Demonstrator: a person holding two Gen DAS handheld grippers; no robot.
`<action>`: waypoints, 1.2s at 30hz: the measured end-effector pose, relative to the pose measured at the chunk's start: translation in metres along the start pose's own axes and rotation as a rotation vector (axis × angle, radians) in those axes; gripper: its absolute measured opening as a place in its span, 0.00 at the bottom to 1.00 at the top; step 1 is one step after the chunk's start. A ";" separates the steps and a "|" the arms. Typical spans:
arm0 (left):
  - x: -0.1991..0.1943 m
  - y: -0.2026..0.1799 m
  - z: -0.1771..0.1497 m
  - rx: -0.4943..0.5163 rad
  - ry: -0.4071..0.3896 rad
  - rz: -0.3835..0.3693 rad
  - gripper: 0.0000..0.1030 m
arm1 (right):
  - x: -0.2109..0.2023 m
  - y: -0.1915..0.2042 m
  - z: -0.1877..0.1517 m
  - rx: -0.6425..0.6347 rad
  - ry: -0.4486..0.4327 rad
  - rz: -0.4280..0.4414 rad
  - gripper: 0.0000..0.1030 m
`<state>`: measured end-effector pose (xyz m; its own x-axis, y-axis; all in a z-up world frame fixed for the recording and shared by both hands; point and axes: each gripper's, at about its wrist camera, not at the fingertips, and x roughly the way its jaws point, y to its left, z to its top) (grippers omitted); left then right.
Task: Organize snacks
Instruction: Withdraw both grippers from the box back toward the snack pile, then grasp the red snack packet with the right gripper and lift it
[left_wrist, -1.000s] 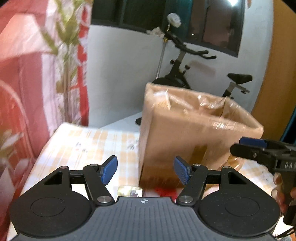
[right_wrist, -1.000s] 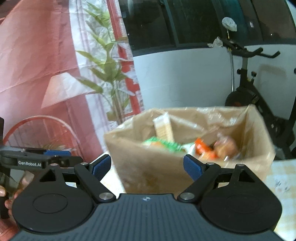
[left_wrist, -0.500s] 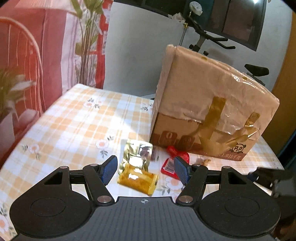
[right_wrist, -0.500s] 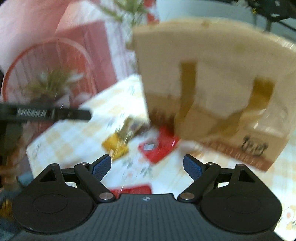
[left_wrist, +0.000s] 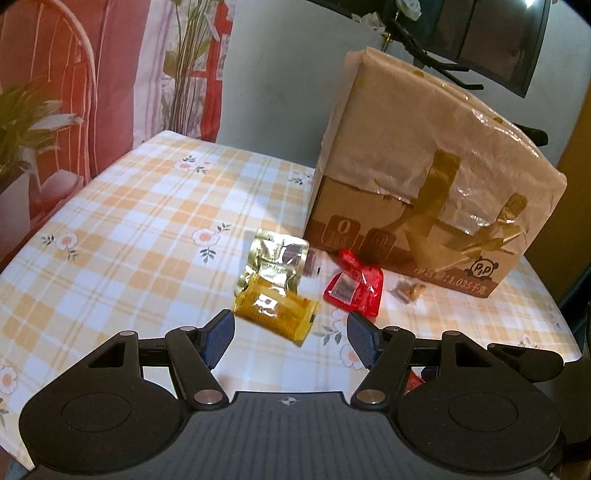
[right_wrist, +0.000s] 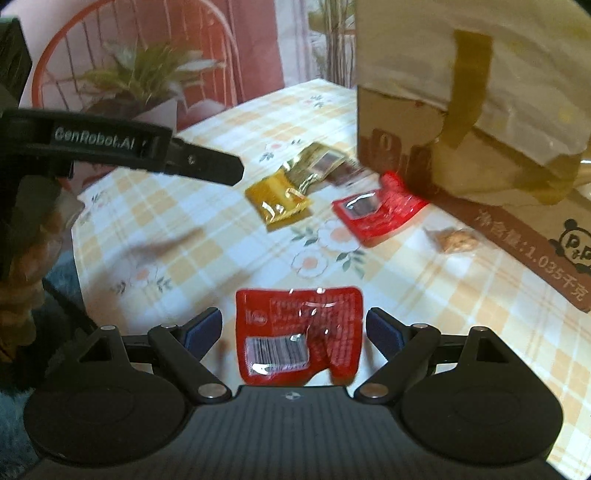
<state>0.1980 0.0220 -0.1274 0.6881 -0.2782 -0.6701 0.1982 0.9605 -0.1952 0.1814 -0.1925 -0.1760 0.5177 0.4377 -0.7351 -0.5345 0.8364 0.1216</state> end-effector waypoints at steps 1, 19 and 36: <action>0.001 0.000 -0.001 0.000 0.003 0.001 0.68 | 0.002 0.001 -0.003 -0.009 0.006 -0.004 0.85; 0.012 0.000 -0.008 -0.001 0.039 0.030 0.67 | -0.002 -0.017 -0.017 0.031 -0.109 -0.022 0.49; 0.014 0.004 -0.007 -0.015 0.046 0.052 0.66 | -0.014 -0.030 -0.017 0.098 -0.185 -0.051 0.23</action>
<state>0.2035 0.0220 -0.1429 0.6646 -0.2285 -0.7115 0.1525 0.9735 -0.1702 0.1786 -0.2289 -0.1810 0.6614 0.4395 -0.6078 -0.4417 0.8831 0.1578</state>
